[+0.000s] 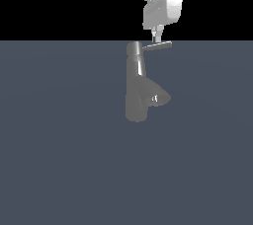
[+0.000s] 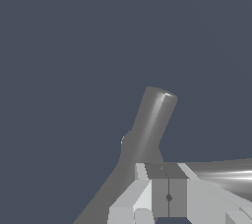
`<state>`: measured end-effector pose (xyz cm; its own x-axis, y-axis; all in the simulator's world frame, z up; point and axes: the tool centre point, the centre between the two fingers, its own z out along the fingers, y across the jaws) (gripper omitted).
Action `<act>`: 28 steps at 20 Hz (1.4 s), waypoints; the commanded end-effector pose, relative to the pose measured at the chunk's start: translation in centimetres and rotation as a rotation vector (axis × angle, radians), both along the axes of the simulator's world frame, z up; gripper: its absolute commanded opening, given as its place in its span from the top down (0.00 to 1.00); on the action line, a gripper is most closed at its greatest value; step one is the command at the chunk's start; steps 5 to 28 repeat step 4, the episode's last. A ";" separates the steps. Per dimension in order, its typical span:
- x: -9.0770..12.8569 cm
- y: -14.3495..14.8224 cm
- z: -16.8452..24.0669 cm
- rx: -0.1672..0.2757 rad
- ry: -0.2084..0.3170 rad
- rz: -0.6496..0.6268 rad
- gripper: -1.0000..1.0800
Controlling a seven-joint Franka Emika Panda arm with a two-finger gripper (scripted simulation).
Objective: Turn on the faucet by rotating a designated handle.
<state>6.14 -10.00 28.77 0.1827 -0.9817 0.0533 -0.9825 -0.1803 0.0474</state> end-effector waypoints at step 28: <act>0.3 -4.0 -1.3 -0.008 0.016 -0.046 1.00</act>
